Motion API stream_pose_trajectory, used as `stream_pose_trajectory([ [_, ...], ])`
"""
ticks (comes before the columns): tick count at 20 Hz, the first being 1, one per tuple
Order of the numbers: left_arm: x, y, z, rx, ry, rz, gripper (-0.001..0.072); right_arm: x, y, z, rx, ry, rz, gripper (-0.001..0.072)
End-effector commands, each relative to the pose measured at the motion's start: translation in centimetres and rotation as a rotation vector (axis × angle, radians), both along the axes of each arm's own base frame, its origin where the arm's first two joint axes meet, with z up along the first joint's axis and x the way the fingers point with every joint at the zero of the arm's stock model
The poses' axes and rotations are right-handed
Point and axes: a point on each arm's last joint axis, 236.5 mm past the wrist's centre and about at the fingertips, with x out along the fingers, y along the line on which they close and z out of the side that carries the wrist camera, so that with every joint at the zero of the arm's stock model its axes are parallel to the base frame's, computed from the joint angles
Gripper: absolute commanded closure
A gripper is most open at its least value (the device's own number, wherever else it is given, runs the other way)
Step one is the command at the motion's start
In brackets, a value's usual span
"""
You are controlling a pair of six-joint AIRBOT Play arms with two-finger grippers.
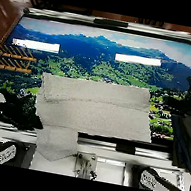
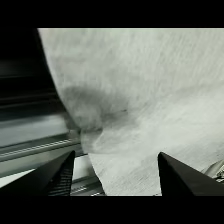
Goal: Fold the shirts.
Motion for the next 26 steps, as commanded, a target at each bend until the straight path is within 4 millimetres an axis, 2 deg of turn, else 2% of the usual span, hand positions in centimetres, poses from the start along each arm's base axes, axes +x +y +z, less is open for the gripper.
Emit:
stream_pose_trajectory([
  [1, -0.4, -0.3, -0.2, 0.01, 0.011, -0.032, 0.0112, 0.1, 0.0, -0.1, 0.001, -0.001, -0.002, 0.0237],
  [4, -0.7, -0.3, -0.6, 0.026, 0.032, -0.046, 0.0113, 0.1, 0.0, -0.1, 0.001, -0.002, -0.002, 0.0237],
  [6, -0.9, -0.5, -0.8, 0.025, 0.044, -0.062, 0.0175, 0.1, 0.0, -0.1, 0.001, -0.002, -0.002, 0.0237],
  [11, -1.7, -1.1, -1.4, 0.018, 0.089, -0.107, 0.0193, 0.1, 0.0, -0.1, 0.001, -0.001, -0.002, 0.0237],
  [13, -1.9, -1.3, -1.5, 0.017, 0.099, -0.117, 0.0348, 0.0, 0.0, -0.2, 0.003, 0.003, -0.001, 0.0237],
  [15, -1.8, -1.3, -1.5, 0.017, 0.098, -0.117, 0.0544, -0.6, 0.5, -0.8, 0.028, 0.035, 0.023, 0.0236],
  [16, -1.8, -1.3, -1.5, 0.018, 0.095, -0.116, 0.063, -1.3, 1.2, -1.4, 0.07, 0.063, 0.039, 0.0147],
  [17, -1.6, -1.3, -1.5, 0.015, 0.092, -0.112, 0.0677, -2.0, 1.9, -2.2, 0.118, 0.094, 0.037, 0.009],
  [19, -1.3, -1.6, -1.3, 0.003, 0.084, -0.1, 0.0678, -3.8, 2.7, -3.9, 0.198, 0.151, 0.013, 0.0089],
  [22, -0.8, -2.5, -0.9, -0.03, 0.076, -0.075, 0.0679, -6.8, 2.7, -6.2, 0.229, 0.234, 0.013, 0.009],
  [26, -0.9, -2.5, -0.9, -0.028, 0.084, -0.064, 0.0678, -10.2, 3.7, -8.9, 0.263, 0.32, 0.032, 0.009],
])
